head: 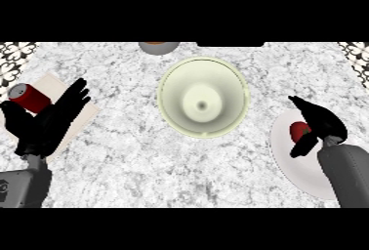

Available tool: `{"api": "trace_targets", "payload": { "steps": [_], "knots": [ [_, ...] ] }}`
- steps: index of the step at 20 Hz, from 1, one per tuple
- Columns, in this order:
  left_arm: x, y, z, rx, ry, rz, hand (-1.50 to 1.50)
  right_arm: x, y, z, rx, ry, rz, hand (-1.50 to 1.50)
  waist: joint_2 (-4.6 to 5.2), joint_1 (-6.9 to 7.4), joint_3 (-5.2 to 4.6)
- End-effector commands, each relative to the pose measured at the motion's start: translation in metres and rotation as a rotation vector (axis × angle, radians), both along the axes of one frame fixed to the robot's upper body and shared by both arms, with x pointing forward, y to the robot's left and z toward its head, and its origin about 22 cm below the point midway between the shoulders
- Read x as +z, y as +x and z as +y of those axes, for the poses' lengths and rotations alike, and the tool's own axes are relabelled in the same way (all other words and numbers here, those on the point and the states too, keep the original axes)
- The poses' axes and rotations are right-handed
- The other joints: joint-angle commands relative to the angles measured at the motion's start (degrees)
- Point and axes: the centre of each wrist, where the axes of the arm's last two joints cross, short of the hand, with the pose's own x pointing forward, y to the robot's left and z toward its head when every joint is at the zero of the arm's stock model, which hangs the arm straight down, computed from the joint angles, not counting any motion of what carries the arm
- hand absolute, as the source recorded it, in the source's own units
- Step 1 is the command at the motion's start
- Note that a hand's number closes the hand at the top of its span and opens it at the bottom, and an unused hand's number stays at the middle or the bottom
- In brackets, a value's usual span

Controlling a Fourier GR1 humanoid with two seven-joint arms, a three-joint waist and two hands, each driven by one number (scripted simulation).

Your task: Pick the tomato from the plate and place it in the bowl

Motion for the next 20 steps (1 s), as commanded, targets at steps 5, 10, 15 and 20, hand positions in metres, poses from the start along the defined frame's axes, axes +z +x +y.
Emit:
{"api": "trace_targets", "payload": {
  "steps": [5, 10, 15, 20],
  "knots": [
    [-0.005, 0.006, 0.001, -0.022, -0.001, 0.010, 0.00, -0.017, -0.002, 0.000, 0.065, -0.008, -0.089, 1.50, -0.04, -0.17, -0.03],
    [-0.001, -0.010, -0.001, 0.020, 0.003, 0.002, 0.00, -0.018, 0.019, -0.011, 0.057, 0.005, -0.124, 1.50, -0.01, 0.30, 0.00],
    [-0.001, -0.010, 0.005, 0.003, 0.013, -0.020, 0.00, -0.020, 0.002, -0.014, 0.093, -0.011, -0.140, 1.50, -0.05, -0.05, -0.02],
    [0.005, 0.008, -0.005, 0.005, -0.007, 0.007, 0.00, -0.023, -0.015, -0.018, 0.141, -0.014, -0.133, 1.50, -0.06, -0.30, -0.02]
  ]
}}
